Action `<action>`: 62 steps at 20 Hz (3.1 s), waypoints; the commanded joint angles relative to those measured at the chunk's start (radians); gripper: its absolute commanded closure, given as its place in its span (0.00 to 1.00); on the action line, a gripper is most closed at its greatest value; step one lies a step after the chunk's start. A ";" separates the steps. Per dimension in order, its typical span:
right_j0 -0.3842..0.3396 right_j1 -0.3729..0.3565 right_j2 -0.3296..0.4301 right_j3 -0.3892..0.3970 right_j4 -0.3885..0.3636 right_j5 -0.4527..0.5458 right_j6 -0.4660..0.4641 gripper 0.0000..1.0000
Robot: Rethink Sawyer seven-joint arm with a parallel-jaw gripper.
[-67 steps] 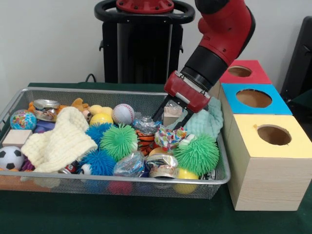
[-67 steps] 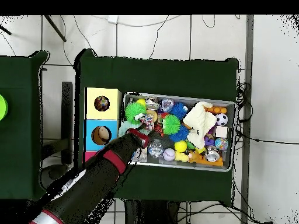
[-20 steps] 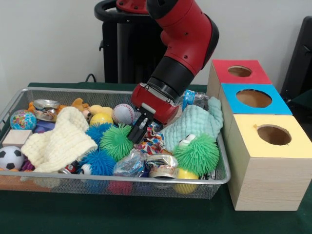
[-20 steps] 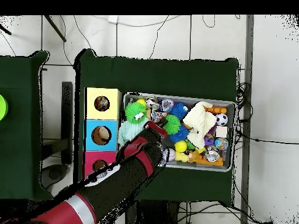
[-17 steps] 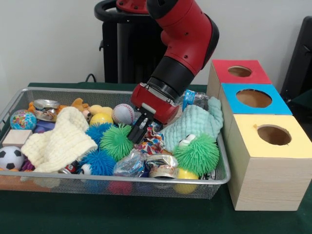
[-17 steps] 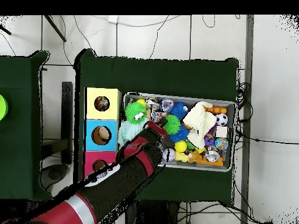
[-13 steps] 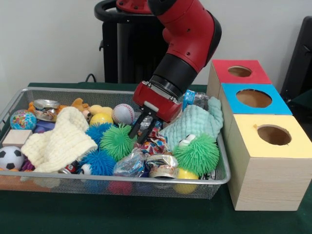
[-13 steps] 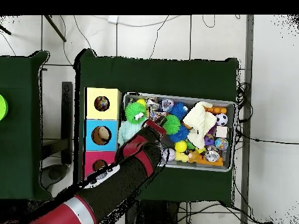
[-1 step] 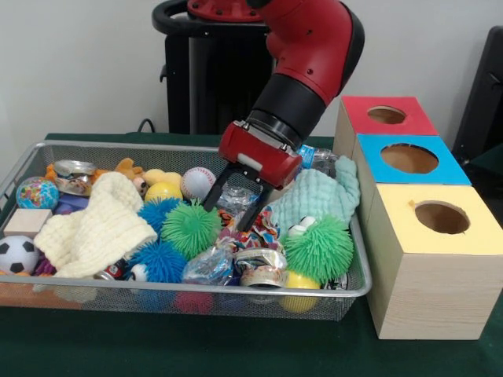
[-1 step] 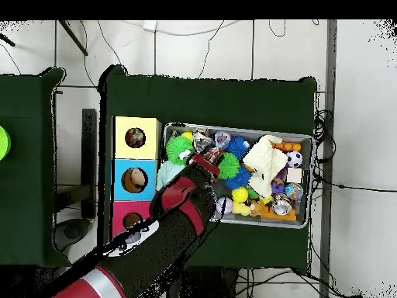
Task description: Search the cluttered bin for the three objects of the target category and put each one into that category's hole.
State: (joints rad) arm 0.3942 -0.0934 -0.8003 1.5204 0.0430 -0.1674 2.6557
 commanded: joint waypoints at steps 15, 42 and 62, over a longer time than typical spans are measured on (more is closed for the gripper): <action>-0.046 -0.324 0.210 -0.030 -0.024 0.511 -0.024 0.00; 0.017 -0.103 0.204 0.025 0.012 0.272 0.113 0.00; 0.089 0.060 0.072 -0.023 0.048 0.207 0.121 0.00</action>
State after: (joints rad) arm 0.4693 -0.1202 -0.7767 1.5165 0.0426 0.0699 2.6557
